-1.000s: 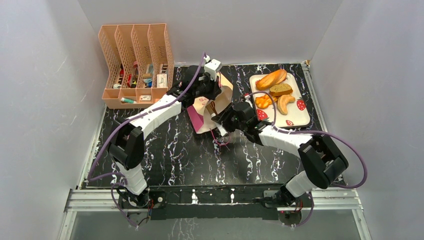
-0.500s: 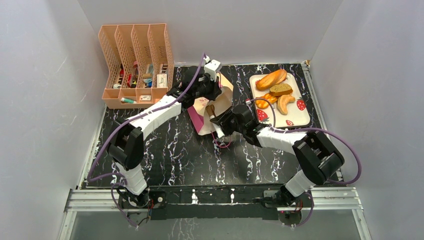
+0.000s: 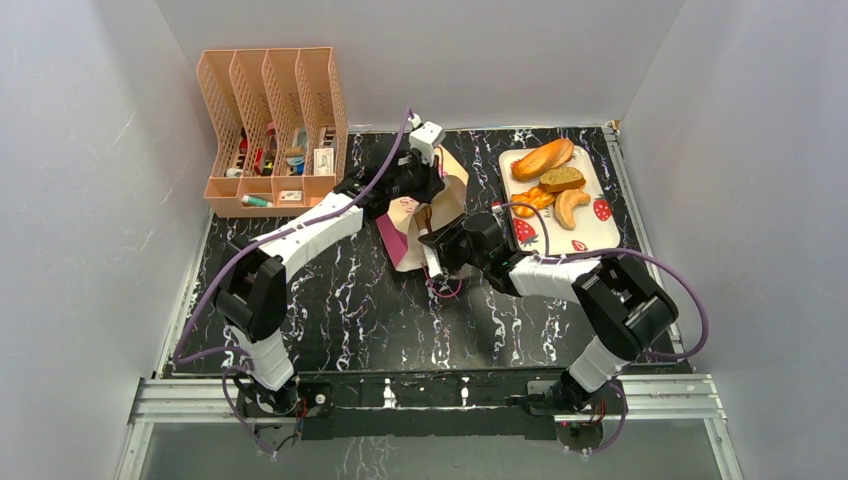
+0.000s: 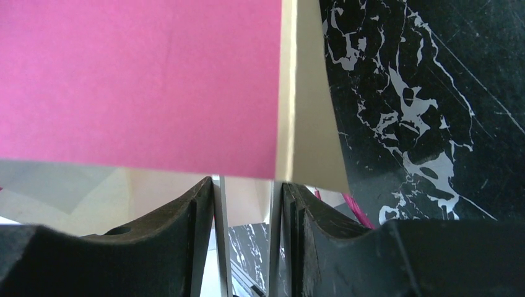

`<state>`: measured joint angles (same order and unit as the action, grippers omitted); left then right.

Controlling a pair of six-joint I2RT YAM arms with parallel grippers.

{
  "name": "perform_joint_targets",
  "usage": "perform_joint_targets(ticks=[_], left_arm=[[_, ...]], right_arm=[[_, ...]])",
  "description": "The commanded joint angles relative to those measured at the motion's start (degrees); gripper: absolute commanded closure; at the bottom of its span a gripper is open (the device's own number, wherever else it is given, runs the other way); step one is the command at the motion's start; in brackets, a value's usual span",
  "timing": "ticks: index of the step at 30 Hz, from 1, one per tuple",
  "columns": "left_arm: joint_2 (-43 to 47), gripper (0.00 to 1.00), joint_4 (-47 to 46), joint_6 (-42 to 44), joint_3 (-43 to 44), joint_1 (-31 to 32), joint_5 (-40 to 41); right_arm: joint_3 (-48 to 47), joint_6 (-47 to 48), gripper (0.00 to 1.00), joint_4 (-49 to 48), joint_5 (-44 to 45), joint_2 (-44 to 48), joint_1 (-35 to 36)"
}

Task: Take the fake bread out of the paper bag
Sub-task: Take out the fake bread from the paper bag.

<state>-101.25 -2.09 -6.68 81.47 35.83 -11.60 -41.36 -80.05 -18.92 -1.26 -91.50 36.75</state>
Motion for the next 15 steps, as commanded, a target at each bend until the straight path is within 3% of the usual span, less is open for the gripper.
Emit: perform_joint_targets(ticks=[1, 15], left_arm=[[4.7, 1.00, -1.2, -0.9, -0.8, 0.5, -1.1], [4.9, 1.00, -0.8, -0.9, -0.4, 1.3, -1.0]], right_arm=[[0.6, -1.2, 0.60, -5.9, 1.1, -1.4, -0.3], [-2.6, -0.6, 0.59, -9.2, -3.4, -7.2, -1.7]])
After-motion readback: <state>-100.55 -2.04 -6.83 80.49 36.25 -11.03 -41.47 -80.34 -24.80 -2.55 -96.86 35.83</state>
